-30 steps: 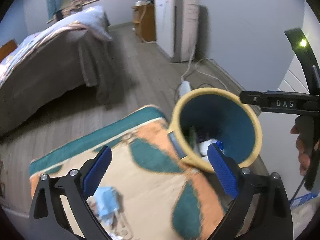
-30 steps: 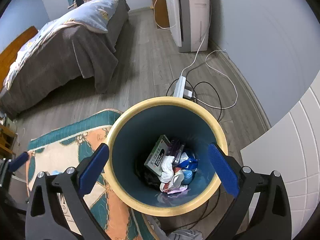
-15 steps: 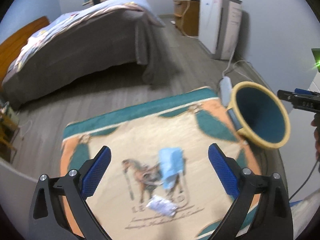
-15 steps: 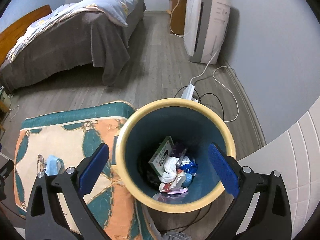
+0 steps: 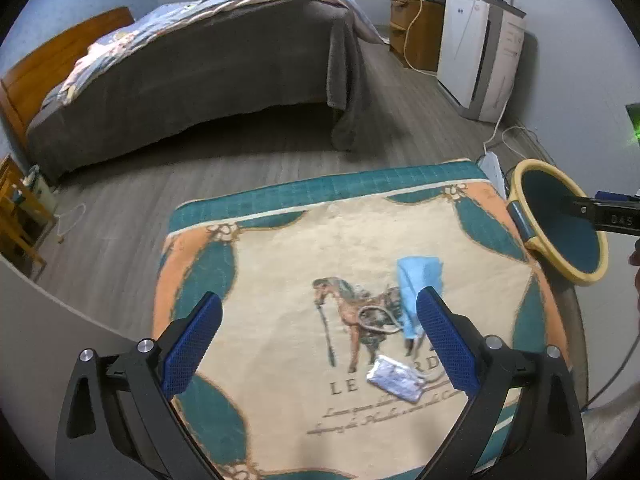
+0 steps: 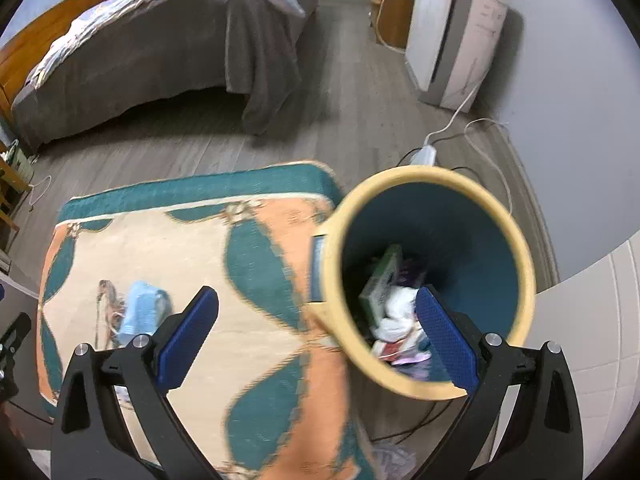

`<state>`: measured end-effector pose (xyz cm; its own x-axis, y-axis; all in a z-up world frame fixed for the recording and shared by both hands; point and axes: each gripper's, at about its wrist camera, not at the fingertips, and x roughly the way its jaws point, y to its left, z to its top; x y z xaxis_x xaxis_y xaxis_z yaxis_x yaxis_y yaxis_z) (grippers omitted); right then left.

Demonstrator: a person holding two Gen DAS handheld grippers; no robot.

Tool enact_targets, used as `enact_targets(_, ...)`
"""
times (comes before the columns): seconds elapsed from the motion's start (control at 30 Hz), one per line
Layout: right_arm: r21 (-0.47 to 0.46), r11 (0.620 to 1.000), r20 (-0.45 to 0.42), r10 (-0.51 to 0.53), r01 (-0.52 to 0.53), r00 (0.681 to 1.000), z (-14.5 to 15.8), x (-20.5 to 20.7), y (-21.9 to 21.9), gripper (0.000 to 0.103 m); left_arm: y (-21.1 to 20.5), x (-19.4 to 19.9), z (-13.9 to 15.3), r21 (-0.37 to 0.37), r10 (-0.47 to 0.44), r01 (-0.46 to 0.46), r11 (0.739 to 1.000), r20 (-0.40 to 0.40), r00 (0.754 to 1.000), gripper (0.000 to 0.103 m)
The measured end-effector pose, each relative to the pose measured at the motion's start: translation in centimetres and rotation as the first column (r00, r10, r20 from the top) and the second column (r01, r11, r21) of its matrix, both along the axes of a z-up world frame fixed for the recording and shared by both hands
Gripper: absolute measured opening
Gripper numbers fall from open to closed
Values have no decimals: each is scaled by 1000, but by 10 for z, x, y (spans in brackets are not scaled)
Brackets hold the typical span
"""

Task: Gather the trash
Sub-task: 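Move both tools back over the cushion toward the mask and blister pack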

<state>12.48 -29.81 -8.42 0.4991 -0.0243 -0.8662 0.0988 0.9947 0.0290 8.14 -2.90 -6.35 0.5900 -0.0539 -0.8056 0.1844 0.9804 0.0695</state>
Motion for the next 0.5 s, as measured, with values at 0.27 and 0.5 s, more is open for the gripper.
enact_targets(0.27,32,998,-45,48,-47,998,-4,7,63,97,29,-5,-2,2,13,-13,1000,4,1000,97)
enact_targets(0.5,-6,992,-109,124,-126,986,-27,12,119,97,46,-5,-4,9,32,-32,999,3,999,97)
